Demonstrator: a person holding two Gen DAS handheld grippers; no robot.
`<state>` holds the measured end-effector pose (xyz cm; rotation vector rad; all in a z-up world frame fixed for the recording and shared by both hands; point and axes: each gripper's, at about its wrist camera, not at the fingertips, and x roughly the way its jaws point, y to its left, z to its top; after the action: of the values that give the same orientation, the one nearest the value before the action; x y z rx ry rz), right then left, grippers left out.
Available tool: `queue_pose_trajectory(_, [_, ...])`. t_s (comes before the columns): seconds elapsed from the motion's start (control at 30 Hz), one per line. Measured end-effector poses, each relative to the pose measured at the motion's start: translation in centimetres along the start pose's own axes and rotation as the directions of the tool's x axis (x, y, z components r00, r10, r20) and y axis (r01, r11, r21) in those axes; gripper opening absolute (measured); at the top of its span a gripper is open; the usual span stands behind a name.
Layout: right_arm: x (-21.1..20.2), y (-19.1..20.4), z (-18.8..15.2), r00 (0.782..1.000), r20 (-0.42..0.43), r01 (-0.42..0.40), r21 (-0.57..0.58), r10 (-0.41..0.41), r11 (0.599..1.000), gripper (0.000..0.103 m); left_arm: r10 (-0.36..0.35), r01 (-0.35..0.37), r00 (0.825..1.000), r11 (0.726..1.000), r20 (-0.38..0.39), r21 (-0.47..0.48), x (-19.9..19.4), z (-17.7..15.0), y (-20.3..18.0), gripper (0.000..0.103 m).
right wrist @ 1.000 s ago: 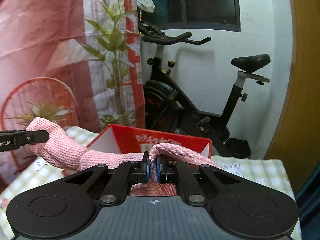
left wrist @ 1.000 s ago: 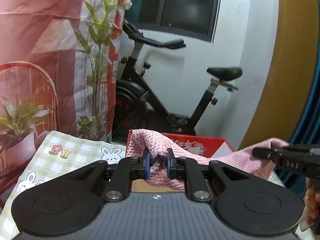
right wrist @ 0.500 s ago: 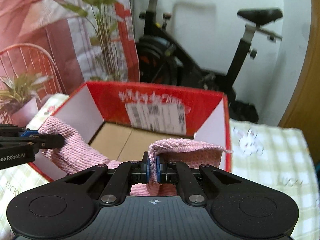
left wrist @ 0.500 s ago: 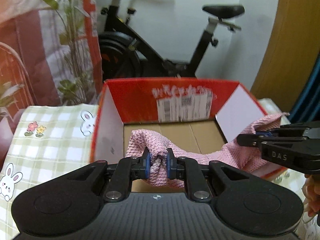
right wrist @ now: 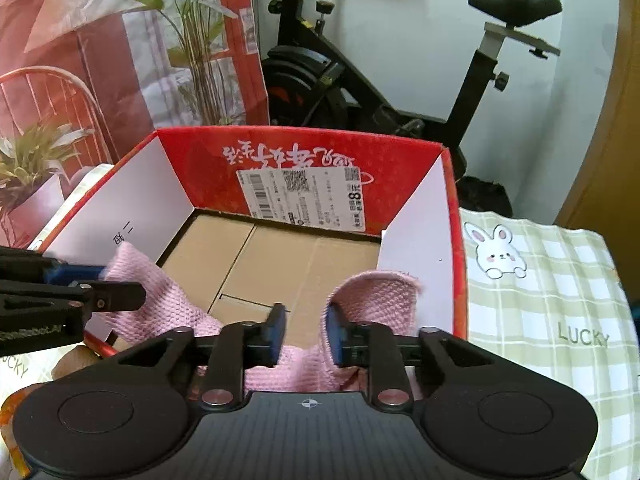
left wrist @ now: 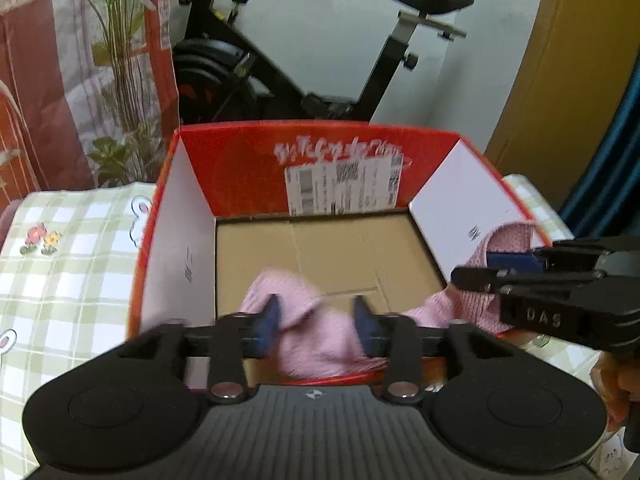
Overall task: Organize soft objects
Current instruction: 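Open the left tool to drop the pink towel into the box, then move the left tool to the orange floral oven mitt and close on it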
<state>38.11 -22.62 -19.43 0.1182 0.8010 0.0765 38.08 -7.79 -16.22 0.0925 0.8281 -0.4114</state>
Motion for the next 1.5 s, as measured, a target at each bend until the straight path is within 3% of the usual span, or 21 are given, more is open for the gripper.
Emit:
queue_pose_trajectory(0.07, [-0.9, 0.1, -0.1, 1.000, 0.014, 0.007, -0.004, -0.007, 1.000, 0.038, -0.004, 0.004, 1.000, 1.000, 0.026, 0.003, -1.0, 0.1, -0.2, 0.055])
queue_pose_trajectory(0.27, [-4.9, 0.8, -1.1, 0.997, 0.072, 0.003, 0.003, -0.003, 1.000, 0.047, 0.001, 0.000, 0.998, 1.000, 0.070, -0.011, -4.6, -0.3, 0.1, 0.057])
queue_pose_trajectory(0.57, [-12.4, 3.0, -5.5, 0.978, 0.205, -0.038, 0.014, 0.035, 0.999, 0.051, -0.017, 0.028, 0.990, 0.997, 0.139, -0.078, -11.4, -4.5, 1.3, 0.057])
queue_pose_trajectory(0.83, [-16.8, 4.1, -10.9, 0.958, 0.281, -0.071, 0.057, 0.052, 0.996, 0.052, -0.001, 0.017, 0.985, 0.996, 0.171, -0.092, -15.1, -10.1, 1.3, 0.056])
queue_pose_trajectory(1.2, [-17.5, 4.0, -16.7, 0.970, 0.244, -0.049, 0.114, 0.020, 0.992, 0.052, -0.028, 0.050, 0.991, 0.985, 0.131, -0.168, -14.5, -15.1, 0.6, 0.048])
queue_pose_trajectory(1.5, [-15.9, 3.8, -16.2, 0.976, 0.216, -0.060, 0.134, 0.030, 0.989, 0.052, -0.037, 0.061, 0.991, 0.980, 0.126, -0.189, -13.6, -14.5, 1.3, 0.048])
